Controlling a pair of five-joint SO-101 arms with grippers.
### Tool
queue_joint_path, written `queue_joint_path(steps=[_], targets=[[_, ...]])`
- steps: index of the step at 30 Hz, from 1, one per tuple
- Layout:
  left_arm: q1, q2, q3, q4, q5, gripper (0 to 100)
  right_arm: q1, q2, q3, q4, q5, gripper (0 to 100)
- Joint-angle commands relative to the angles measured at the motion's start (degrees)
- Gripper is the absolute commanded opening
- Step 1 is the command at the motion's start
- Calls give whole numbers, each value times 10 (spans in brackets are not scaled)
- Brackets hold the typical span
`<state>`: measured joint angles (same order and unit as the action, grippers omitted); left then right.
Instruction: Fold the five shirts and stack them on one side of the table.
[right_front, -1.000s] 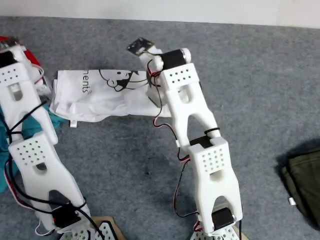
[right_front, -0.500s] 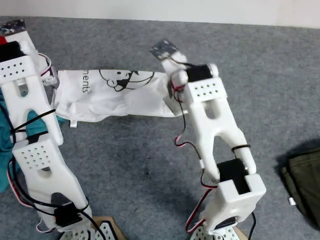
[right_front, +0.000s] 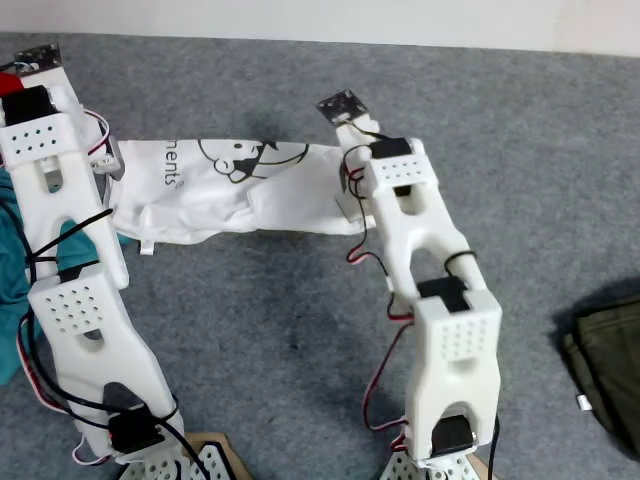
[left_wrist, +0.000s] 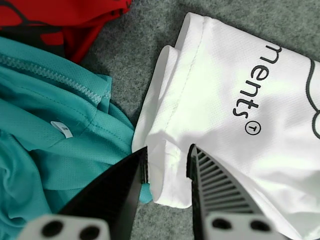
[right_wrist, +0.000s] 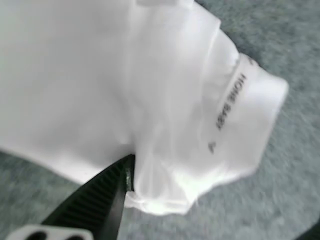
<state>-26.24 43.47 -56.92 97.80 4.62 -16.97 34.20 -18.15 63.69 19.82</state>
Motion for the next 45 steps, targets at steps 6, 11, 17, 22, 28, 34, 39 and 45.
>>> queue_joint_path(steps=[6, 11, 17, 22, 28, 34, 39, 45], targets=[[13, -7, 0, -4, -4, 155, 23, 114, -200, 73, -9, 457], [13, -7, 0, -3, -4, 155, 18, 157, -298, 158, -9, 191], [13, -7, 0, -3, -4, 155, 16, 173, -366, 239, -5, 107], [13, -7, 0, -2, -4, 155, 25, 174, -383, 270, -4, 50], [13, -7, 0, -2, -4, 155, 37, 167, -396, 346, -4, 49], [14, -7, 0, -2, -4, 155, 91, 161, -424, 373, 21, 49], [14, -7, 0, -2, -4, 155, 144, 161, -419, 374, 51, 48], [36, -7, 0, -3, -4, 155, 192, 161, -418, 375, 100, 47]])
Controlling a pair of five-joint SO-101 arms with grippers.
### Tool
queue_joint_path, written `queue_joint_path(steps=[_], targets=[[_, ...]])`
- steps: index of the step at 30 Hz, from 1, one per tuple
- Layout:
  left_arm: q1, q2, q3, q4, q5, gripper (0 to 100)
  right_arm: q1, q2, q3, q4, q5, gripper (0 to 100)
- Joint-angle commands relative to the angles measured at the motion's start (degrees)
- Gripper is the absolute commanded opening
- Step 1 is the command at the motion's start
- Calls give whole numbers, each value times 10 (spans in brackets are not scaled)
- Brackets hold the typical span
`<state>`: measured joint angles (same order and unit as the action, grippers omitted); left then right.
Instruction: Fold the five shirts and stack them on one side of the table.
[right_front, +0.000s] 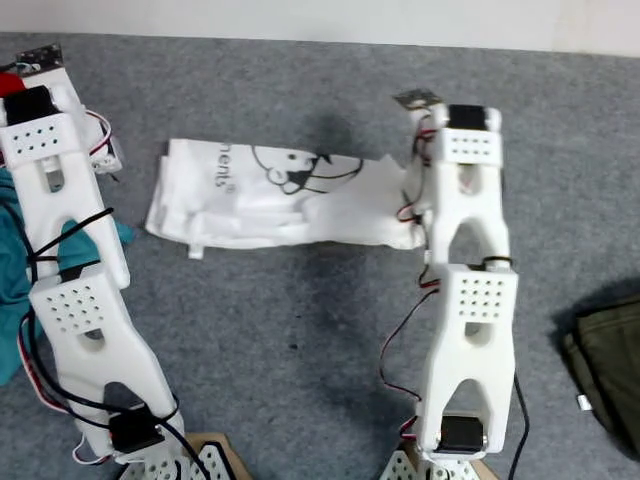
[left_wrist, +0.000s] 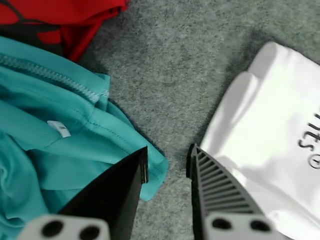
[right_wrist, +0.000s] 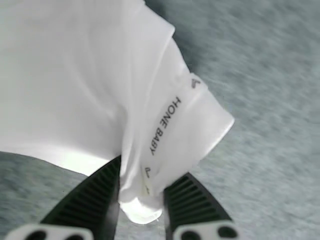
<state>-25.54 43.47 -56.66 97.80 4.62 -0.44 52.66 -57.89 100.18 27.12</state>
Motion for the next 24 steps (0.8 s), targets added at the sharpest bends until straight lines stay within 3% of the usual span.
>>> queue_joint_path(steps=[1, 7, 9, 16, 18, 24], targets=[[34, -7, -2, -3, -4, 155, 36, -24, -21, 10, 33, 47], [55, -7, -2, -4, -3, 155, 78, -44, -21, 9, 52, 52], [60, -7, -2, -3, -3, 155, 85, -44, -26, 7, 47, 103], [82, -7, -2, -3, -2, 155, 73, -41, -58, 2, 60, 580], [93, -7, -2, -3, -2, 155, 67, -44, -85, 2, 61, 596], [125, 19, 10, -6, -1, 155, 51, -44, -200, 7, 60, 522]])
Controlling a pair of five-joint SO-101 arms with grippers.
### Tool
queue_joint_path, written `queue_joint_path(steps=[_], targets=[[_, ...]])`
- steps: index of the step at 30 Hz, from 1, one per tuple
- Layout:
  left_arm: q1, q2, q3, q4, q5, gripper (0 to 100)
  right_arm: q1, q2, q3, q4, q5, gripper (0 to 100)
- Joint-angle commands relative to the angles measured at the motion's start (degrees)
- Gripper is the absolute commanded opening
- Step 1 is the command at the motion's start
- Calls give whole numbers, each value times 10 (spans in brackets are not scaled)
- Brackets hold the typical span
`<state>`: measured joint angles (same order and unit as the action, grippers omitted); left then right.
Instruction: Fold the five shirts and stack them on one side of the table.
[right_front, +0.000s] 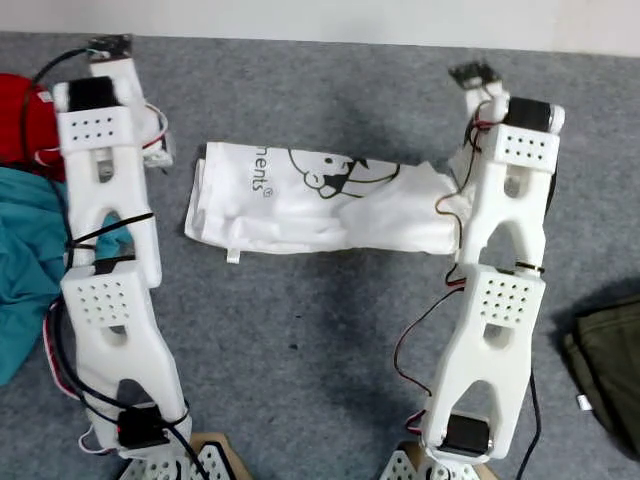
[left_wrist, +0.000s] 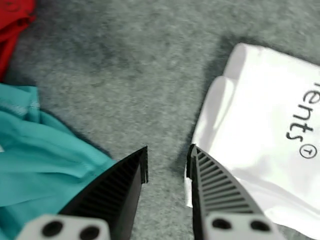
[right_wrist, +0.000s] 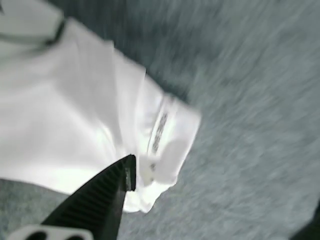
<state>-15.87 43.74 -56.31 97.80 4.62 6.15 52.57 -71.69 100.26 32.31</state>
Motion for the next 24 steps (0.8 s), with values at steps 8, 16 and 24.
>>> queue_joint_path(steps=[8, 16, 24], targets=[[73, 145, -50, -28, -1, 155, -29, -52, -76, 7, -50, 509], [74, 206, -153, -26, 0, 155, -28, -58, -76, 7, -51, 508], [80, 236, -156, -18, 0, 152, -31, -54, -75, 8, -52, 508]])
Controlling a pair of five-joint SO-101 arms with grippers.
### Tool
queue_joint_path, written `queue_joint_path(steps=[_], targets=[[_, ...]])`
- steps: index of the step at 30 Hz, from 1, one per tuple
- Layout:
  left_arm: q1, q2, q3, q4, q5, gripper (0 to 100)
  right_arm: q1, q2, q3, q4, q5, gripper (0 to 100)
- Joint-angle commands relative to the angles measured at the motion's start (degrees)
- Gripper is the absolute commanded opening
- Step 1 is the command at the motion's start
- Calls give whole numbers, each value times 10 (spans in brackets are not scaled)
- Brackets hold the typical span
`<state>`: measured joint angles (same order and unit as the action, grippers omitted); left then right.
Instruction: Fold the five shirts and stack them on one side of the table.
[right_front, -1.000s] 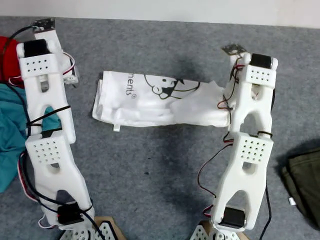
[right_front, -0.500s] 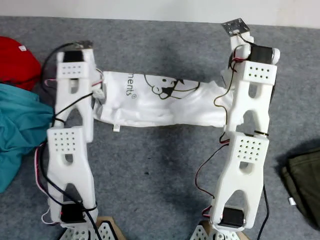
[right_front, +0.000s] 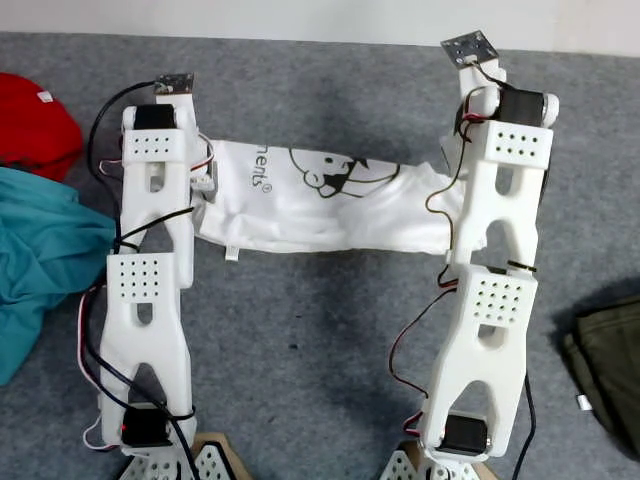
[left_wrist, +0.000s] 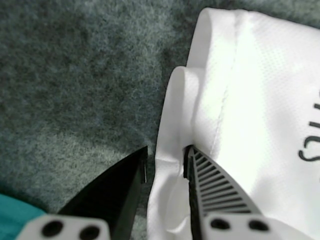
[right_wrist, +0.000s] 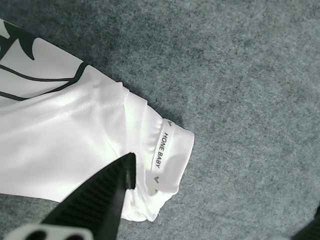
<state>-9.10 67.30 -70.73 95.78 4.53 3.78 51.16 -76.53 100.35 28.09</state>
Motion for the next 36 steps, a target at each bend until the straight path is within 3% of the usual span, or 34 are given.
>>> queue_joint_path(steps=[1, 4, 14, 36], targets=[[14, -1, -17, 17, 1, 152, -7, -40, -27, 7, -10, 508], [18, -21, -59, 53, 2, 151, -8, -38, -26, 7, -10, 508], [20, -103, -59, 53, 21, 155, -8, 7, -29, 6, -7, 508], [28, 38, -64, 34, 20, 150, -15, 10, -28, 7, -9, 508]])
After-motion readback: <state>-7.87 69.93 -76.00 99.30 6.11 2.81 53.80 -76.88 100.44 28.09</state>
